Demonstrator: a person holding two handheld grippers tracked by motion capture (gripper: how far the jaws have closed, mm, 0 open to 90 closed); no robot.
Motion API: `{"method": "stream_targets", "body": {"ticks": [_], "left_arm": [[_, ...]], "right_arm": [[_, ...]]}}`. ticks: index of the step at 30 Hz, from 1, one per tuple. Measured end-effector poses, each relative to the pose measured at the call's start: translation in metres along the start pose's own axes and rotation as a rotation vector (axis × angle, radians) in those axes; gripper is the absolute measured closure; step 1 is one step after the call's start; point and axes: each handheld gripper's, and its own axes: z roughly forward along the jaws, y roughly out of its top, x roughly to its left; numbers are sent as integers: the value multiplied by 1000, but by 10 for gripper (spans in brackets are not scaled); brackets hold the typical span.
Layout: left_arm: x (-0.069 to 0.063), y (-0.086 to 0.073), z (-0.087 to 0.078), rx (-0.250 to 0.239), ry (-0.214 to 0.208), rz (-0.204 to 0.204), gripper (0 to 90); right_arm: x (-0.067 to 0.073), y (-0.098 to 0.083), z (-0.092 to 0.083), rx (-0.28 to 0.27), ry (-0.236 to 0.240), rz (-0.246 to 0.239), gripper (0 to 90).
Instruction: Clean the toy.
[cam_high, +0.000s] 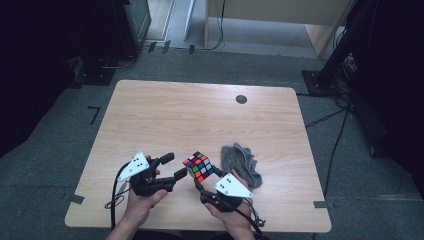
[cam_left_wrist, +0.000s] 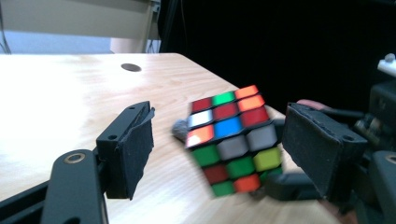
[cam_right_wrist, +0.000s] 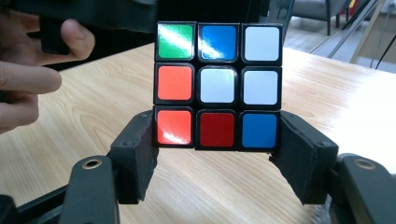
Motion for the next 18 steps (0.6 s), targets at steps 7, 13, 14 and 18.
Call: {"method": "stream_targets", "body": {"ticks": [7, 13, 14, 18], "left_arm": [[11, -8, -3, 56, 33, 129, 228], [-3, -20, 8, 133, 38, 316, 228], [-6, -21, 10, 145, 34, 342, 226], [-15, -26, 18, 175, 27, 391, 227]], "right_arm": [[-20, 10, -15, -9, 14, 49, 351], [-25, 18, -23, -13, 66, 109, 350], [-24, 19, -23, -6, 72, 116, 350], [-23, 21, -23, 4, 119, 160, 349]]}}
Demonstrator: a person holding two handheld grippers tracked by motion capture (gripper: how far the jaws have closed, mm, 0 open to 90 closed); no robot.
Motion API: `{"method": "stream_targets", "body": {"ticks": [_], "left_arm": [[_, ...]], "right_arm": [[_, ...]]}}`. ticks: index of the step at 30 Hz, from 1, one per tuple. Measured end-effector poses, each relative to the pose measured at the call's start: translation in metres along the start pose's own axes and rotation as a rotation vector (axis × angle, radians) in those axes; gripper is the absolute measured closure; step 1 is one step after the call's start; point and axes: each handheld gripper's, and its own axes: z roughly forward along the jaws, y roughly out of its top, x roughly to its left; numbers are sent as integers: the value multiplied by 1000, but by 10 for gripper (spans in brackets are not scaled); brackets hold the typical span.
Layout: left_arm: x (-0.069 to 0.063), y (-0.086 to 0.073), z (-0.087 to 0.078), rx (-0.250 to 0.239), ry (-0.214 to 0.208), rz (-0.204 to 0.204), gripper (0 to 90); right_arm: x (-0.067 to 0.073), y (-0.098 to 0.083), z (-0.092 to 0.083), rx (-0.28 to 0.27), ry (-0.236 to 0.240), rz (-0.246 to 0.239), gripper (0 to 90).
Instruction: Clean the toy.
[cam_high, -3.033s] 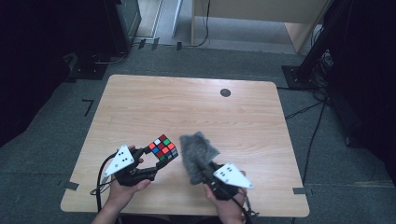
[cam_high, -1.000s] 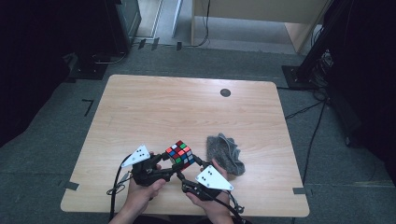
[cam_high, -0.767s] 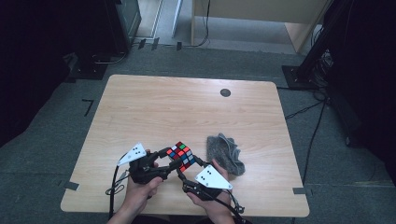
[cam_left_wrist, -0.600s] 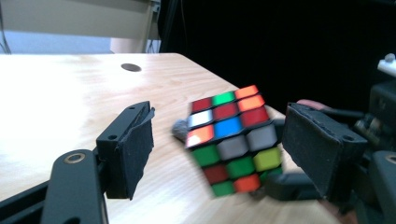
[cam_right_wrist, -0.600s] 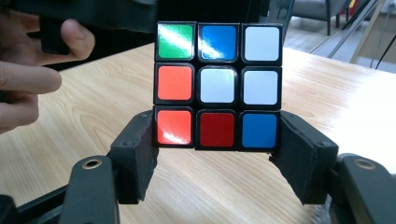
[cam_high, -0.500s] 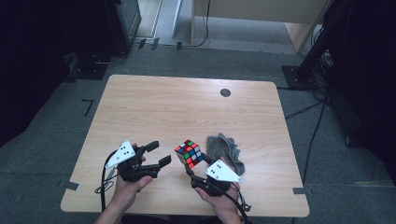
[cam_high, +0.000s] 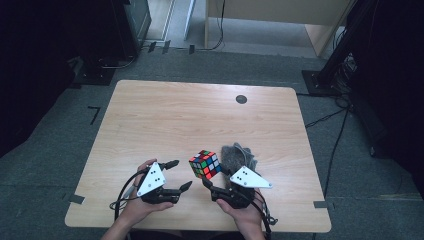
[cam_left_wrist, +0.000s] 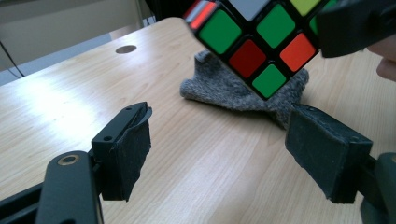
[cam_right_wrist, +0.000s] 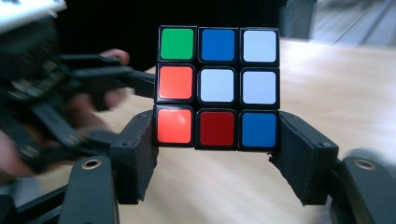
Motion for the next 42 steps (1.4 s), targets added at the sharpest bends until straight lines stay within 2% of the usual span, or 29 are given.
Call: {"method": "stream_targets", "body": {"ticks": [2, 5, 10, 17, 20, 22, 23, 27, 30, 32, 33, 35, 37, 39, 42], "left_arm": [[-4, 0, 2, 9, 9, 36, 228], [-10, 0, 2, 5, 30, 93, 232], [-18, 1, 4, 15, 50, 167, 237], [-24, 0, 6, 10, 67, 202, 278], [-26, 0, 5, -5, 84, 224, 292], [-28, -1, 5, 1, 86, 244, 322], [-28, -1, 6, 1, 87, 245, 327], [-28, 0, 3, -21, 88, 239, 337], [-24, 1, 0, -32, 80, 206, 340], [-18, 0, -1, -25, 93, 178, 340], [-14, -2, -2, -22, 98, 161, 340], [-5, -4, -4, -13, 101, 116, 340], [1, -5, -6, -17, 109, 77, 340], [5, -5, -8, -22, 106, 47, 340], [7, -5, -9, -22, 100, 30, 340]], "right_arm": [[0, 1, 1, 16, 44, 46, 348], [4, 1, 4, 46, 48, 59, 348], [9, 0, 8, 78, 65, 83, 349], [15, -3, 16, 124, 79, 107, 349], [14, -3, 17, 127, 104, 129, 348], [10, -3, 17, 131, 120, 161, 347], [9, -4, 18, 138, 126, 176, 347], [8, -4, 17, 127, 137, 174, 341], [8, -1, 14, 89, 152, 151, 272], [3, 3, 8, 66, 151, 145, 206], [0, 5, 6, 55, 149, 144, 204], [-10, 8, -2, 21, 127, 156, 205], [-22, 10, -8, 2, 64, 154, 210], [-33, 7, -10, 27, -56, 105, 218], [-52, -10, -2, 118, -271, 10, 232]]}}
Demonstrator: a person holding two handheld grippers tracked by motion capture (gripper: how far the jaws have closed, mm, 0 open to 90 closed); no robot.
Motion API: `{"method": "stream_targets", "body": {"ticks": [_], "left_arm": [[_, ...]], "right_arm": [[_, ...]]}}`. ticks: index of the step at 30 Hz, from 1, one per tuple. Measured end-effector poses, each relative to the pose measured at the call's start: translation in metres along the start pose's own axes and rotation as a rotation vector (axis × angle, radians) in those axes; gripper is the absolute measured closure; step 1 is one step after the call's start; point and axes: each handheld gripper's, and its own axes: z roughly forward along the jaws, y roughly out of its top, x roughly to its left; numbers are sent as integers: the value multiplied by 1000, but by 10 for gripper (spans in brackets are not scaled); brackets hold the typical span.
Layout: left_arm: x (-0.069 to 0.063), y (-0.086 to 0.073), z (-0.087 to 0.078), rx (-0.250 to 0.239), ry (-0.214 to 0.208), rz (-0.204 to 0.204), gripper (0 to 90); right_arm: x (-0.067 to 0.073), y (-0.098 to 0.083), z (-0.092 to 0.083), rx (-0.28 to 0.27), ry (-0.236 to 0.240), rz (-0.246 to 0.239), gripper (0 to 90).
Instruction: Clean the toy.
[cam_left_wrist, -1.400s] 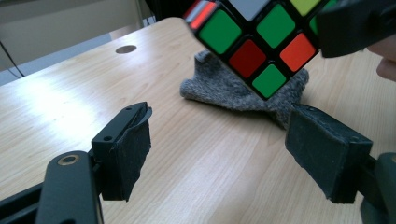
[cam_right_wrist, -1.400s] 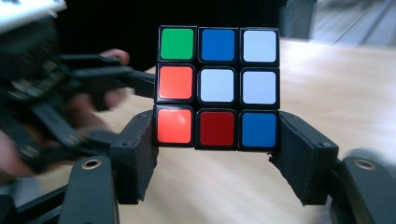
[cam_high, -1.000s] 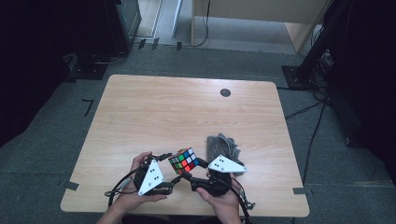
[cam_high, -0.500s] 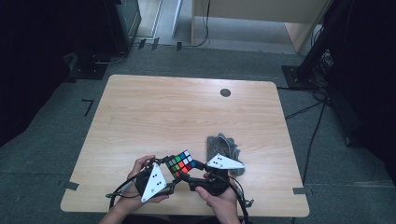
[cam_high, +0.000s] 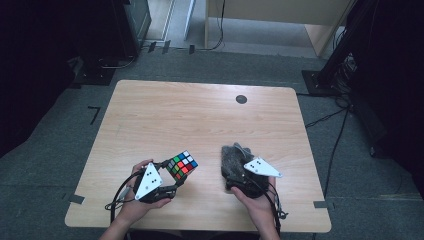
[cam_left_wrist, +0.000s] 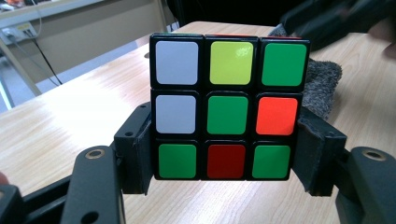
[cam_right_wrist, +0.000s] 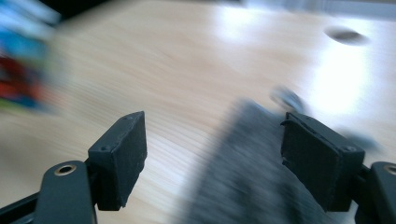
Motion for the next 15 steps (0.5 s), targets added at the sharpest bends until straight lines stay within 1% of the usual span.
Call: {"method": "stream_targets", "body": {"ticks": [1, 2, 4, 6, 7, 9, 10, 13, 15], "left_arm": [[0, 0, 0, 2, -1, 2, 340], [-1, 0, 1, 5, -2, 7, 340], [-2, 0, 1, 8, -6, 9, 339], [-3, 0, 1, 6, -12, 11, 340], [-3, 0, 1, 5, -15, 12, 340], [-3, -1, 1, 6, -18, 11, 340], [-3, -1, 1, 6, -19, 10, 340], [-2, -1, 1, 4, -24, 3, 340], [-2, 0, 0, 0, -27, -3, 339]], "right_arm": [[-6, -6, 6, 36, -42, -12, 233], [-10, -13, 12, 76, -71, -12, 240], [-18, -24, 22, 126, -84, 3, 262], [-22, -31, 29, 165, -120, -6, 303], [-23, -33, 31, 177, -133, -5, 316], [-25, -35, 32, 180, -141, 3, 353], [-25, -35, 32, 183, -145, -2, 366], [-25, -38, 35, 201, -155, -22, 371], [-22, -41, 38, 213, -175, -56, 365]]}}
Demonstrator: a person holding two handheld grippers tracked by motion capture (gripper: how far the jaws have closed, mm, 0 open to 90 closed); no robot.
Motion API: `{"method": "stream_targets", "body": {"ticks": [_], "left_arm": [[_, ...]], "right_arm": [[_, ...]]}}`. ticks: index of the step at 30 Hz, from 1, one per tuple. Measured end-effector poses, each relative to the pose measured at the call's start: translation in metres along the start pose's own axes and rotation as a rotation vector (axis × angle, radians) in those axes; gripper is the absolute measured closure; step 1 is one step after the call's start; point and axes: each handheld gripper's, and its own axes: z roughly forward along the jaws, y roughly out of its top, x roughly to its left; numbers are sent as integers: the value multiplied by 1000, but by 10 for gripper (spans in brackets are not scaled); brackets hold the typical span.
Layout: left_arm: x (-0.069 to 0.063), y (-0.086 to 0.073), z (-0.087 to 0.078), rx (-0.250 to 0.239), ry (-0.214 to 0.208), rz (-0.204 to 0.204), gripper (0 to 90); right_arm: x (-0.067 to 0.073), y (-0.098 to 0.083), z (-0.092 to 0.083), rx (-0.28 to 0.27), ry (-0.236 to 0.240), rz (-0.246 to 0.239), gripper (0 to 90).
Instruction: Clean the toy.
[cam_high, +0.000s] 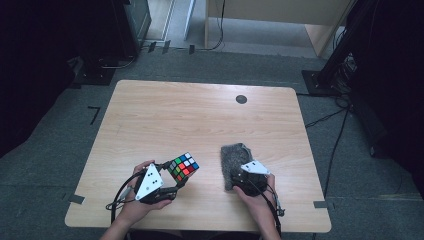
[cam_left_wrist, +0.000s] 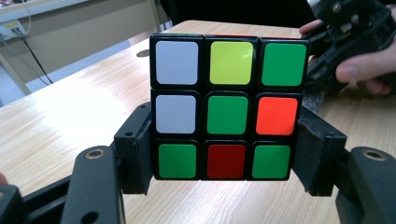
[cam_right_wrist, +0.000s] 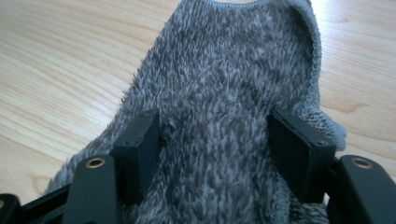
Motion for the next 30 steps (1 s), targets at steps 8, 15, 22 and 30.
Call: {"method": "stream_targets", "body": {"ticks": [8, 15, 22, 30], "left_arm": [[0, 1, -1, -4, -6, -4, 340], [0, 0, -2, -3, -14, -10, 340], [-1, -1, 0, 5, -23, -14, 340], [-4, -3, 5, 25, -56, -6, 340]], "right_arm": [[1, -1, 0, 13, -24, 18, 430], [-5, -3, -2, -3, -53, 43, 632], [-6, -3, -9, -27, -45, 79, 726], [26, 23, -52, -251, 147, 66, 720]]}}
